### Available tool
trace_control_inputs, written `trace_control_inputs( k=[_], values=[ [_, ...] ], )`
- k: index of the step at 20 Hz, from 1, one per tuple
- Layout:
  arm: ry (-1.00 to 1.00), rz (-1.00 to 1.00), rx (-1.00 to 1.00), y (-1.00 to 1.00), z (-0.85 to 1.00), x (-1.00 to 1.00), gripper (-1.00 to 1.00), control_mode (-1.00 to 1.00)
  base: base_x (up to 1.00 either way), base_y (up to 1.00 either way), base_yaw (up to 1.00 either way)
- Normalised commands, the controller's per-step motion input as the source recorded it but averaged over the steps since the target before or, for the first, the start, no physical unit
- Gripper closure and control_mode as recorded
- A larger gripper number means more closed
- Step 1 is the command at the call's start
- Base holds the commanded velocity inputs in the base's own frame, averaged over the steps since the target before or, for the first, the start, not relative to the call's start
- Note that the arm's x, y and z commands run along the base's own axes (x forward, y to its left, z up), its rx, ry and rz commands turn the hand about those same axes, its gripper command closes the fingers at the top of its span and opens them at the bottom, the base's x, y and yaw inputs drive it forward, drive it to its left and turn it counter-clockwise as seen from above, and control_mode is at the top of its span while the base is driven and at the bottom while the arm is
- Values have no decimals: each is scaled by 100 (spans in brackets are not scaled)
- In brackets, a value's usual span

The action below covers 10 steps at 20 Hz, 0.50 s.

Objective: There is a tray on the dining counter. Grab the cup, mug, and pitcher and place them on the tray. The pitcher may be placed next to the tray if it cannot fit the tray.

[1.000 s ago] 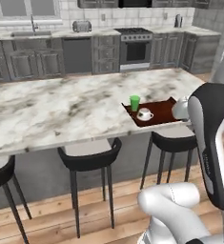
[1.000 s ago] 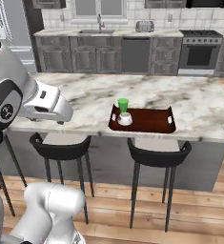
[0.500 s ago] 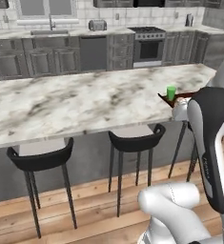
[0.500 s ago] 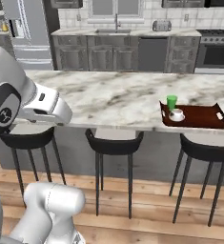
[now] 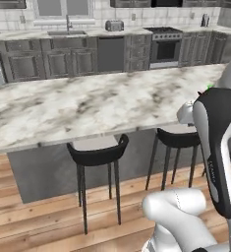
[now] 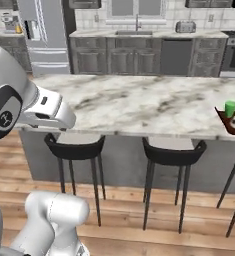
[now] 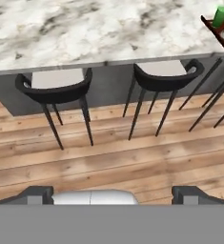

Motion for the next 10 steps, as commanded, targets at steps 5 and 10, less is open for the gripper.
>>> trace_control_inputs(
  k=[5, 10],
  values=[
    [0, 0, 0, 0, 0, 0, -100, 100, 0, 100, -5],
    [0, 0, 0, 0, 0, 0, -100, 100, 0, 100, -6]
  ],
)
